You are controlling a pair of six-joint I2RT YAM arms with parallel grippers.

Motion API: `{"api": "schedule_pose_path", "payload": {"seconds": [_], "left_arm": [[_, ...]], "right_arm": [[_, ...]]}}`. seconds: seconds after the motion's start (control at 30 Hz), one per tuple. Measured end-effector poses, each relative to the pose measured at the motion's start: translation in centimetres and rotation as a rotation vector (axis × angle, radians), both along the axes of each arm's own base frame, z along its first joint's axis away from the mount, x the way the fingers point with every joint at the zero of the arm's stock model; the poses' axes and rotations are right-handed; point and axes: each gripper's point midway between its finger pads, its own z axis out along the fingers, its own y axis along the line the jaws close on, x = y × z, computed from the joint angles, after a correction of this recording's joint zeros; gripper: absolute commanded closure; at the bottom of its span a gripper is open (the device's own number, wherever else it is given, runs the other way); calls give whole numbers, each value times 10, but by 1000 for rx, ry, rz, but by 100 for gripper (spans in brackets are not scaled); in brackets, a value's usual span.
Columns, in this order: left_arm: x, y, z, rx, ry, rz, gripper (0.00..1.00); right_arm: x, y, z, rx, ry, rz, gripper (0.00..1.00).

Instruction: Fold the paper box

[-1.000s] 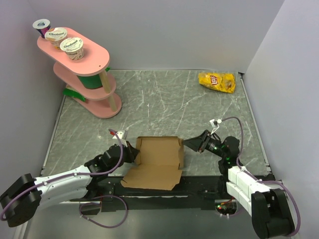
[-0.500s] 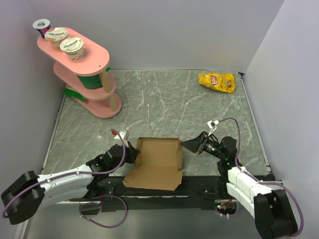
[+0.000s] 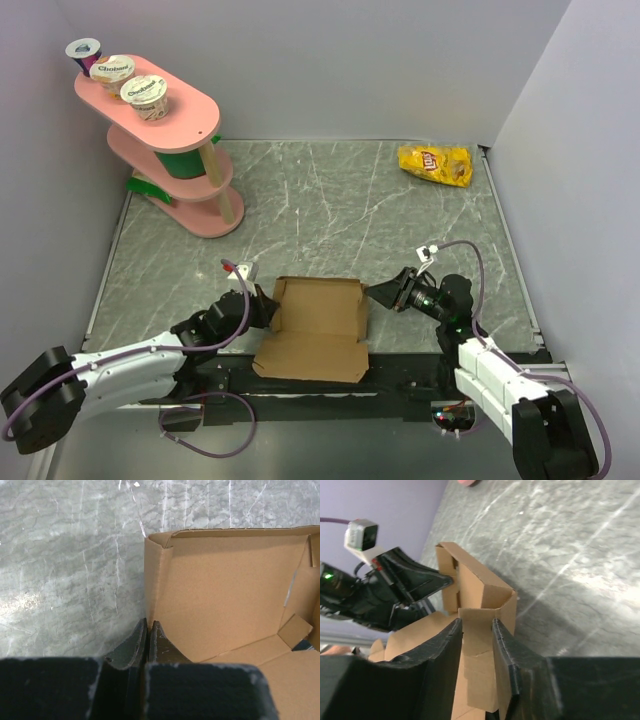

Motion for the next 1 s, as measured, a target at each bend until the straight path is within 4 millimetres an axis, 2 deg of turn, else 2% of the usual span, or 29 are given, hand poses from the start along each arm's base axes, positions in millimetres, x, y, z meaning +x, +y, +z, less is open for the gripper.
{"api": "schedule_pose_path", "payload": {"seconds": [0.37,0.4,0.43,0.63,0.7,0.9,1.0], "left_arm": [[-3,3,-1,-6,-2,1,99],[-3,3,-1,-4,-1,1,99],[-3,3,-1,-5,-2,1,99],[-2,4,2,-24,-1,14,99],[-1,4,2,-33,5,18,99],[20,20,15,-123,-8,61,99],[27,29,23,-163,-38,66,99]], "right_arm": [[4,-2,-5,-12,12,-22,46],[5,-2,-4,-7,13,-25,42],[6,-3,-3,0,13,-27,29],[8,-2,10,44,-8,-21,13],[8,-5,11,46,-12,-28,1],[23,-24,0,34,55,-82,2],[32,-30,-5,78,107,-97,14]]}}
